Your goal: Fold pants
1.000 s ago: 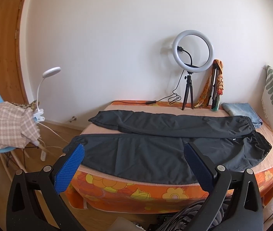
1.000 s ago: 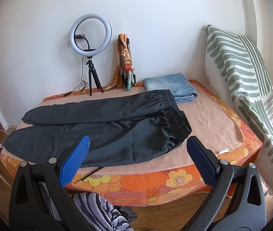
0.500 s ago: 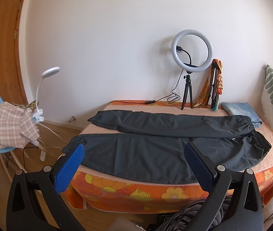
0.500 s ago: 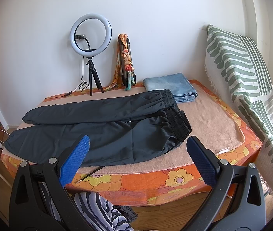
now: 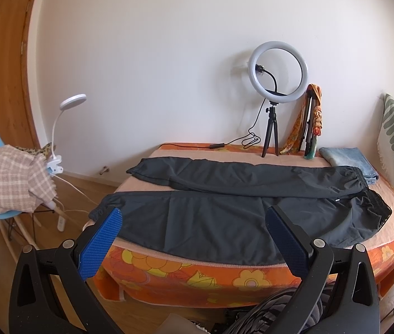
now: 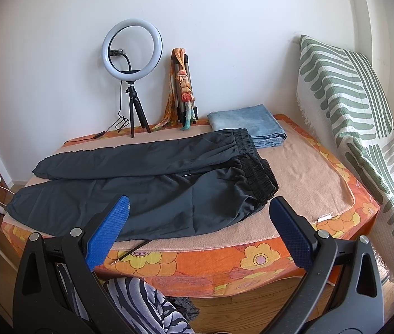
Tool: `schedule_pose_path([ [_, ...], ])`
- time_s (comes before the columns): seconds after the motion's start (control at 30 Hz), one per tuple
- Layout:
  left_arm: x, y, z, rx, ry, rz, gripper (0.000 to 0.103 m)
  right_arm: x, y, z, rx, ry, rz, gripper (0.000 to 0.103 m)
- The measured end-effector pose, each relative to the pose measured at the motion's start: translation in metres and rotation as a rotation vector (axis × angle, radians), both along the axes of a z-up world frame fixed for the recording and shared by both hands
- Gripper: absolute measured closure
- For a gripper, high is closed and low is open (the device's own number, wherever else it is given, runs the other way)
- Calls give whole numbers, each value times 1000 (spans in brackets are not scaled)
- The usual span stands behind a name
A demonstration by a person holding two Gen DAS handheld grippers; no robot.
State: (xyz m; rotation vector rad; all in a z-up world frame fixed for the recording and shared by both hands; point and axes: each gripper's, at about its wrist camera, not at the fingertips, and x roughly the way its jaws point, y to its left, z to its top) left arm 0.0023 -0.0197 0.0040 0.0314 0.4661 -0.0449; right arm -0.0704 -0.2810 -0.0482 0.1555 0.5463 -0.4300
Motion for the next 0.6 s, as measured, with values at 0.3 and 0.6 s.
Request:
schedule_pose_path([
  [0.3,2,4,-1,3,6,-1,0,0,-1,-1,0,-1,0,1],
  [0.6,5,7,-6,17,9,11,0,3,1,-2,5,-2,10,1],
])
